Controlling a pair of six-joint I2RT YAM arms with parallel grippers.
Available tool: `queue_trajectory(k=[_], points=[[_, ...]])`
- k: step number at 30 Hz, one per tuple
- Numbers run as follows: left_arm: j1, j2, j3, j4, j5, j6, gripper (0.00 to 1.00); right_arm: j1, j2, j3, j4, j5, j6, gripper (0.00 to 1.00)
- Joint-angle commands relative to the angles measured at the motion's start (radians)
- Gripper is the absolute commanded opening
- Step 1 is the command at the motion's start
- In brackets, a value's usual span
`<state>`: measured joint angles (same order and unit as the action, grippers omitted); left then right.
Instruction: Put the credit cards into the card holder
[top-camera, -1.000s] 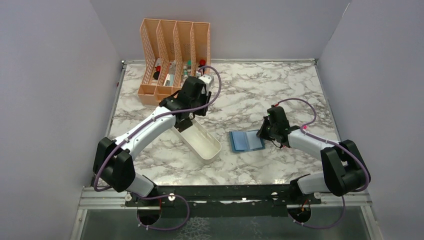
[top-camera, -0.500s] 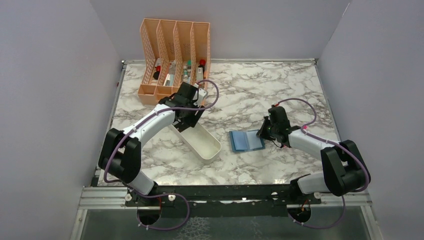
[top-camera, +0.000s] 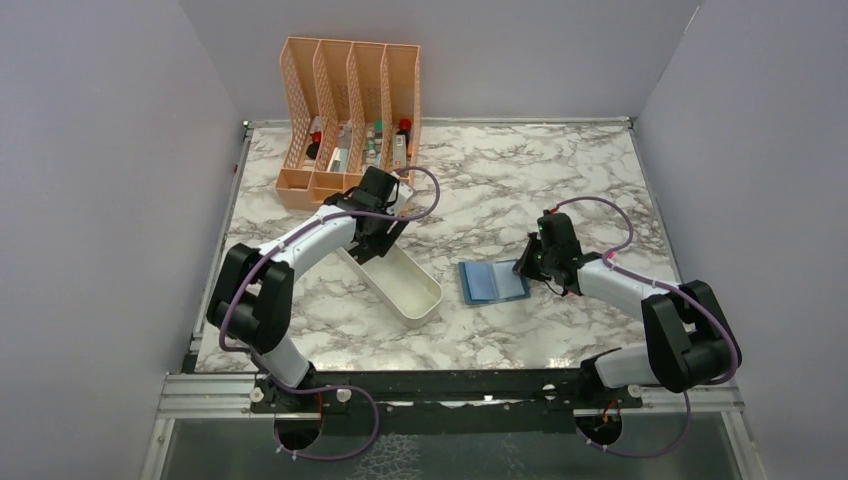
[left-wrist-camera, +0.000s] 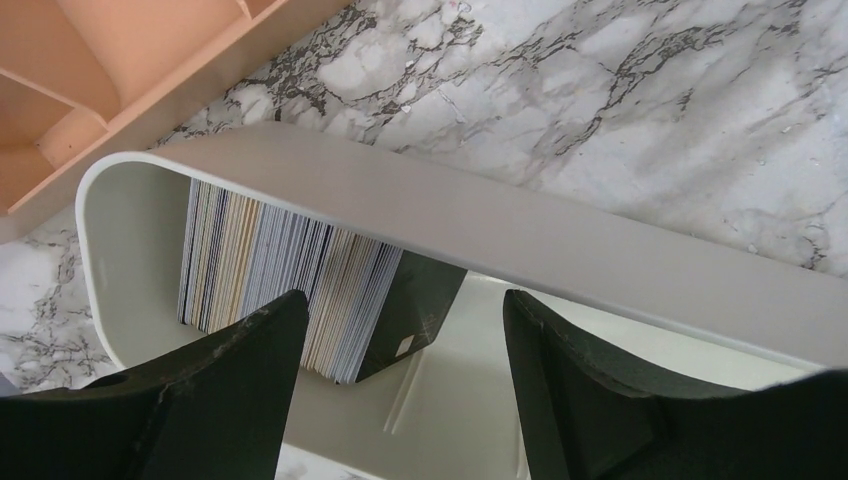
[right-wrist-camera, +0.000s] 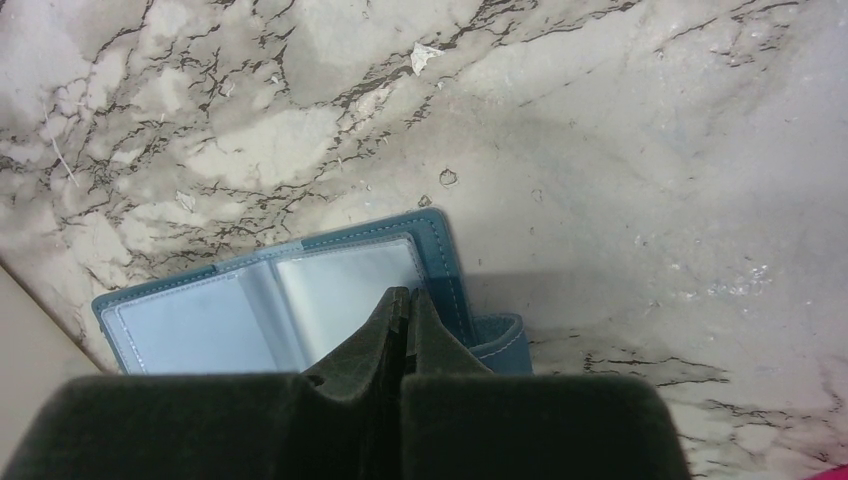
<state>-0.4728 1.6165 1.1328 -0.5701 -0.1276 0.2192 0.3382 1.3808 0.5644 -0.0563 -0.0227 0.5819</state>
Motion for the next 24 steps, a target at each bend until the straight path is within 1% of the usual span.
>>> queue_trajectory(k=[1, 5, 10, 13, 17, 24], points=[[0.005, 0.03, -0.006, 0.04, -0.078, 0.028, 0.74, -0.005, 0.0, -0.031, -0.034, -0.027, -0.016, 0.01], [0.005, 0.058, -0.014, 0.056, -0.152, 0.037, 0.71, -0.008, 0.001, -0.031, -0.033, -0.031, -0.017, 0.01], [0.005, 0.078, -0.013, 0.064, -0.191, 0.043, 0.66, -0.01, 0.001, -0.03, -0.033, -0.034, -0.019, 0.01], [0.005, 0.079, -0.006, 0.063, -0.206, 0.046, 0.59, -0.011, 0.003, -0.03, -0.033, -0.036, -0.021, 0.01], [0.005, 0.072, -0.002, 0.063, -0.226, 0.046, 0.46, -0.013, 0.003, -0.029, -0.033, -0.04, -0.021, 0.01], [0.005, 0.049, 0.01, 0.064, -0.235, 0.056, 0.35, -0.015, 0.006, -0.029, -0.032, -0.045, -0.025, 0.01]])
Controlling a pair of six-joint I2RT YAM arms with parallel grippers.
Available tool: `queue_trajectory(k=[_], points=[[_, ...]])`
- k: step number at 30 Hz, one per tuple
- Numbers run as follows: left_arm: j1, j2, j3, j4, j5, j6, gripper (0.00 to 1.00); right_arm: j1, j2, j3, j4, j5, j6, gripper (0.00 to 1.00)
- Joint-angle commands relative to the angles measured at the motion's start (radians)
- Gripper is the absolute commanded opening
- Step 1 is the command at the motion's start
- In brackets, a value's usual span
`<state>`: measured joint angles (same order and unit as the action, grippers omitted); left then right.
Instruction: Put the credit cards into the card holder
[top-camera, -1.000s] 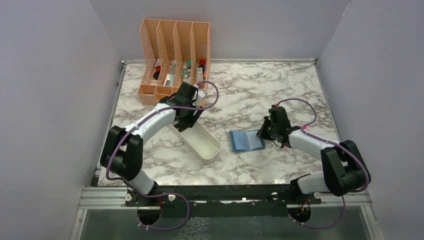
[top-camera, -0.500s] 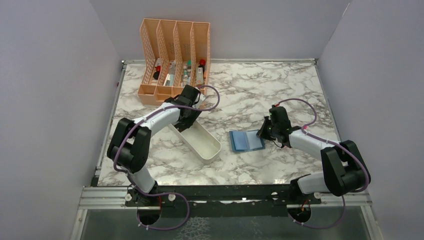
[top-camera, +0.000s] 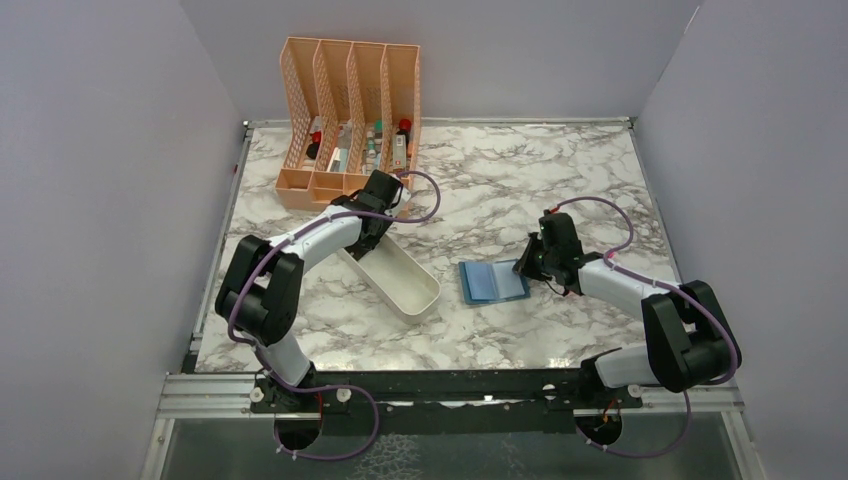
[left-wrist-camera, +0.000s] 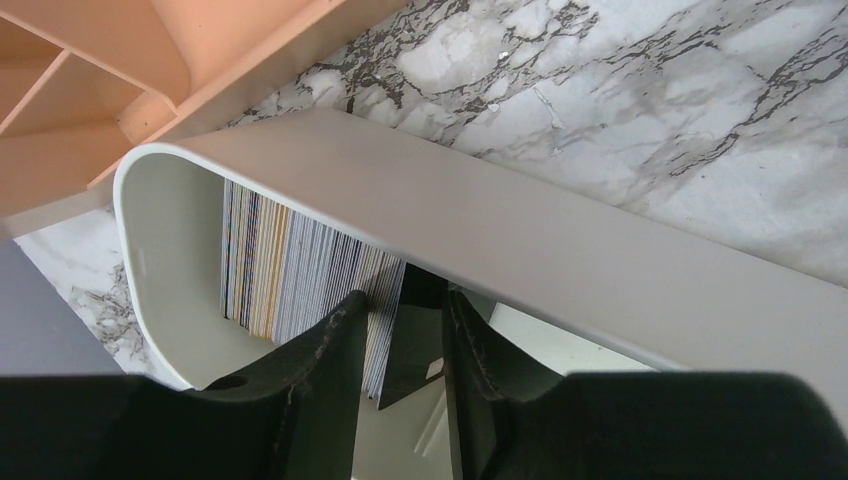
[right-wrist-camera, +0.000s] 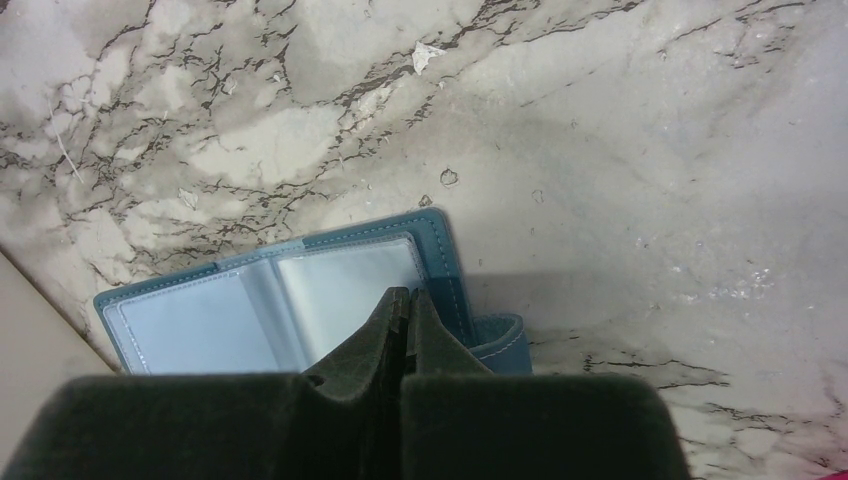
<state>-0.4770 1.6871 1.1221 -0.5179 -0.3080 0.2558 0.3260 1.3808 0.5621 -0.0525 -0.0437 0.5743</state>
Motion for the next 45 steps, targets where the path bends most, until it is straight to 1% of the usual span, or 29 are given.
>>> queue_trajectory(k=[1, 7, 10, 15, 19, 27, 31, 34, 36, 39, 43, 45], points=[[0.009, -0.023, 0.021, 0.012, -0.055, 0.021, 0.33, -0.004, 0.006, -0.027, -0.036, -0.024, -0.017, 0.01], [0.008, -0.042, 0.026, 0.011, -0.035, 0.016, 0.25, -0.006, 0.008, -0.027, -0.035, -0.029, -0.02, 0.01], [0.006, -0.059, 0.031, 0.01, -0.016, 0.011, 0.19, -0.007, 0.011, -0.025, -0.035, -0.031, -0.021, 0.01], [0.001, -0.09, 0.048, -0.007, 0.03, -0.009, 0.15, -0.008, 0.013, -0.024, -0.035, -0.034, -0.022, 0.01], [0.0, -0.106, 0.062, -0.033, 0.057, -0.023, 0.0, -0.008, 0.017, -0.022, -0.033, -0.038, -0.024, 0.01], [-0.001, -0.157, 0.124, -0.137, 0.156, -0.12, 0.0, -0.008, 0.02, -0.022, -0.032, -0.045, -0.026, 0.01], [0.0, -0.217, 0.142, -0.135, 0.248, -0.21, 0.0, -0.008, 0.026, -0.02, -0.029, -0.048, -0.024, 0.01], [-0.002, -0.246, 0.164, -0.118, 0.313, -0.308, 0.0, -0.008, 0.033, -0.018, -0.03, -0.052, -0.019, 0.01], [0.0, -0.257, 0.169, -0.093, 0.415, -0.366, 0.0, -0.008, 0.034, -0.023, -0.019, -0.087, -0.015, 0.01], [0.0, -0.287, 0.143, -0.013, 0.527, -0.461, 0.0, -0.008, 0.037, -0.031, 0.0, -0.136, -0.002, 0.04], [-0.002, -0.355, 0.069, 0.12, 0.545, -0.634, 0.0, -0.008, 0.048, -0.024, -0.009, -0.135, 0.004, 0.04], [0.0, -0.391, 0.011, 0.209, 0.587, -0.739, 0.0, -0.008, 0.042, -0.018, -0.023, -0.13, 0.004, 0.04]])
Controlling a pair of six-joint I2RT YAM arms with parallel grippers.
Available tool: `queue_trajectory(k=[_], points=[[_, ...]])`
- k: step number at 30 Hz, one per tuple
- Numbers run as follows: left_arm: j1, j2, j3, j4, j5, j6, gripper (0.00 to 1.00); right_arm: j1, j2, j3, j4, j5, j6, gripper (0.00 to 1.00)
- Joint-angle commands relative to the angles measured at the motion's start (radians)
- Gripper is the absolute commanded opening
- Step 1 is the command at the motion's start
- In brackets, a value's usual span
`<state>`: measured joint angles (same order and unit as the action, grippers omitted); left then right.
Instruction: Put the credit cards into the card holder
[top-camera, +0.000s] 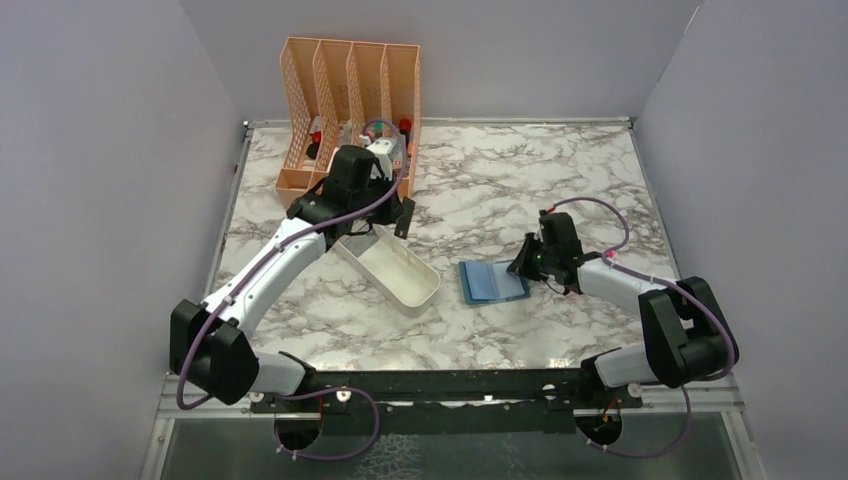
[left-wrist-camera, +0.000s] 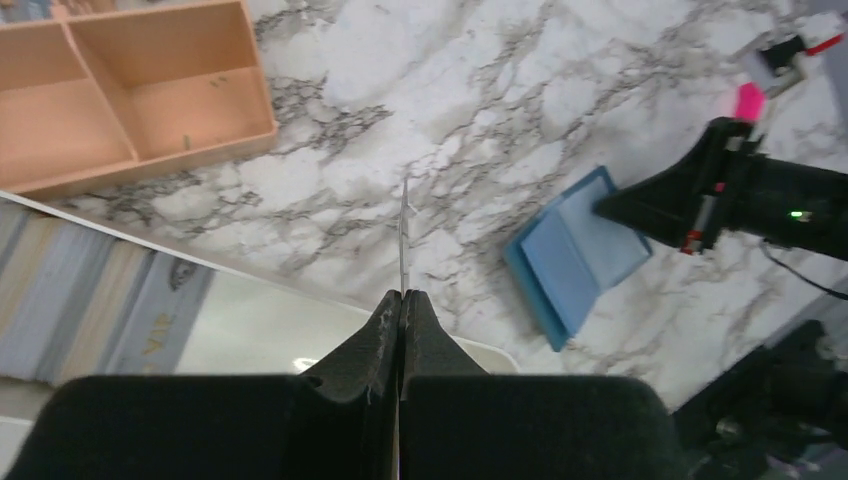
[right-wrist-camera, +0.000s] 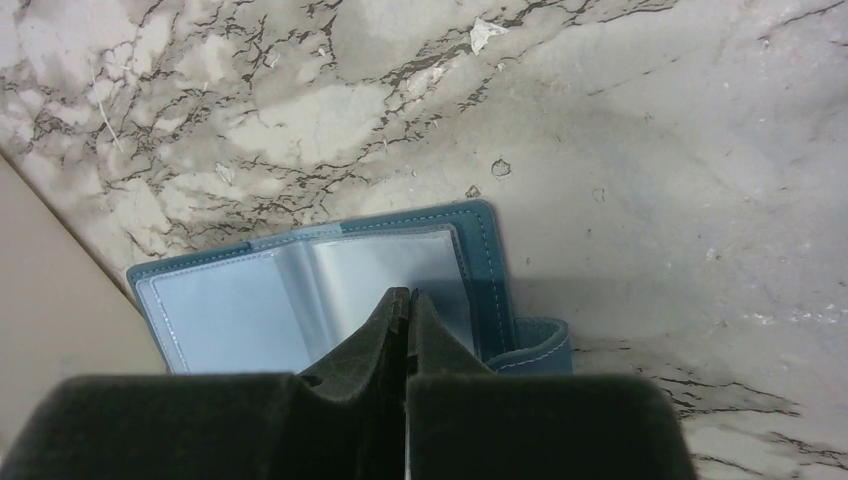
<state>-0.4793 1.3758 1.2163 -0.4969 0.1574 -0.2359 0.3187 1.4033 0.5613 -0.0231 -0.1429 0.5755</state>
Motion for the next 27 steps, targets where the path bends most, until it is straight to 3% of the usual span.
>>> queue_trajectory(k=[1, 6, 15, 27], points=[[0.001, -0.094, -0.116, 0.236, 0.15, -0.302, 0.0, -0.001, 0.011, -0.014, -0.06, -0.025, 0.004, 0.04], [-0.045, -0.094, -0.253, 0.456, 0.223, -0.532, 0.0, -0.001, -0.033, 0.024, -0.12, 0.021, 0.002, 0.05], [-0.25, 0.139, -0.253, 0.64, 0.178, -0.597, 0.0, -0.001, -0.09, 0.078, -0.206, 0.092, -0.028, 0.11], [-0.295, 0.391, -0.222, 0.712, 0.142, -0.625, 0.0, -0.001, -0.096, 0.004, -0.188, 0.088, -0.013, 0.1]])
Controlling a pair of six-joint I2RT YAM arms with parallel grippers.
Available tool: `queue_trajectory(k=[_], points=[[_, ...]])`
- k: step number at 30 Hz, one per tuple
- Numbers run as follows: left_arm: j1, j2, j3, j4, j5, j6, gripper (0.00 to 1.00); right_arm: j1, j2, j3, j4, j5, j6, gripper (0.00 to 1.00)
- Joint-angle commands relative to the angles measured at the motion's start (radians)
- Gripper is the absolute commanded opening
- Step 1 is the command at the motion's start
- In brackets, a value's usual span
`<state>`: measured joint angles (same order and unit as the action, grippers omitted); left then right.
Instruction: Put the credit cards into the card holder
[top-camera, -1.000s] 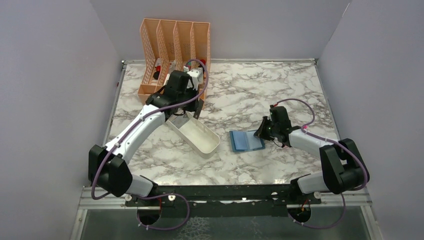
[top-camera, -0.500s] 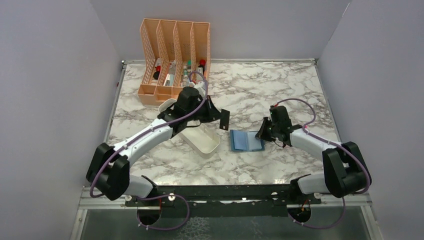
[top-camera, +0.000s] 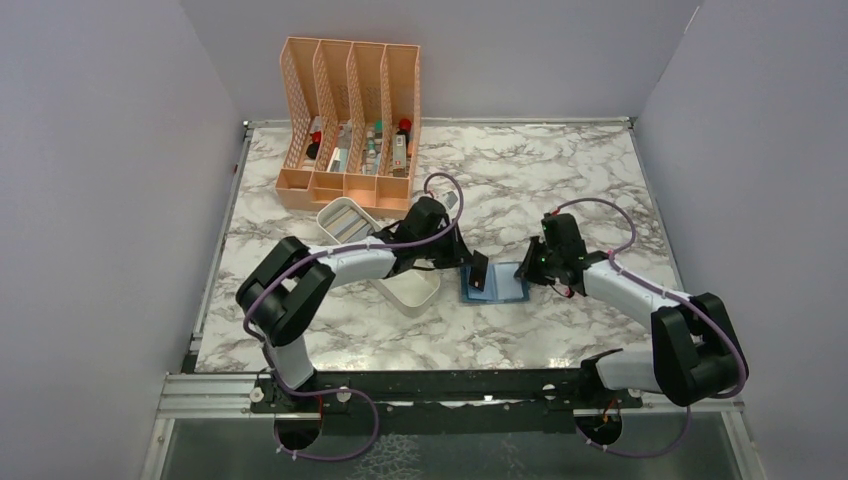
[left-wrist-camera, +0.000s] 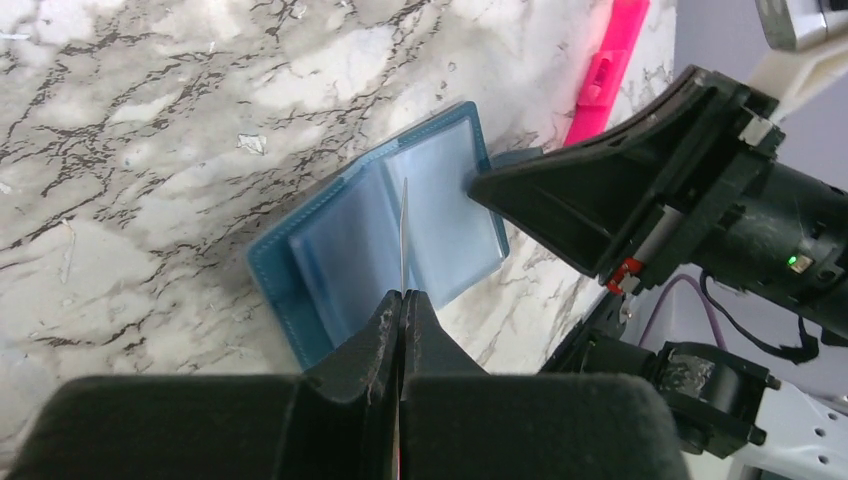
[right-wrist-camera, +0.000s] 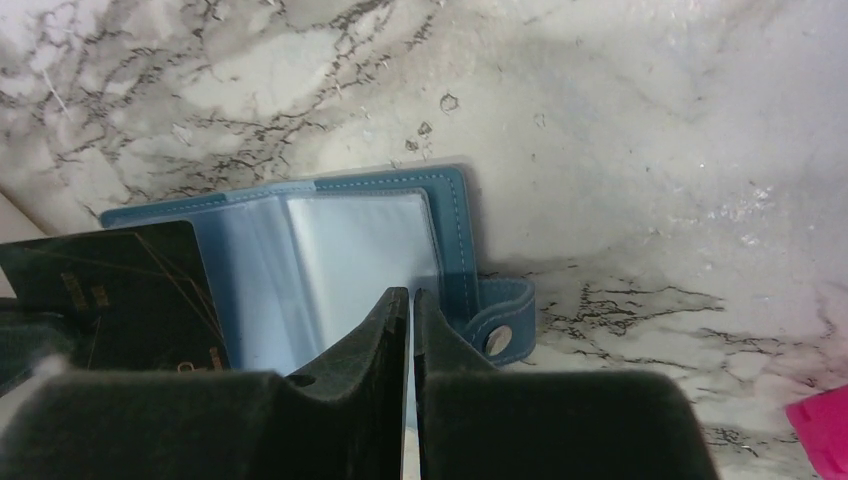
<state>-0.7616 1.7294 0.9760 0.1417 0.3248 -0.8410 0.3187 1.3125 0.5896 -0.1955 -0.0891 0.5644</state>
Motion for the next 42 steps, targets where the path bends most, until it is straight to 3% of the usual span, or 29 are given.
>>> queue_trajectory(k=[1, 13, 24, 42], points=[[-0.016, 0.048, 0.012, 0.088, -0.024, -0.027, 0.0, -0.001, -0.007, -0.029, -0.015, 0.04, 0.001, 0.1], [-0.062, 0.115, 0.002, 0.145, -0.037, -0.058, 0.0, -0.001, -0.032, -0.103, 0.023, 0.02, 0.057, 0.08], [-0.077, 0.12, -0.023, 0.137, -0.145, -0.117, 0.0, -0.001, -0.042, -0.102, 0.018, 0.015, 0.043, 0.08], [-0.111, 0.133, -0.051, 0.18, -0.182, -0.2, 0.0, -0.001, -0.062, -0.091, -0.004, 0.026, 0.039, 0.08]])
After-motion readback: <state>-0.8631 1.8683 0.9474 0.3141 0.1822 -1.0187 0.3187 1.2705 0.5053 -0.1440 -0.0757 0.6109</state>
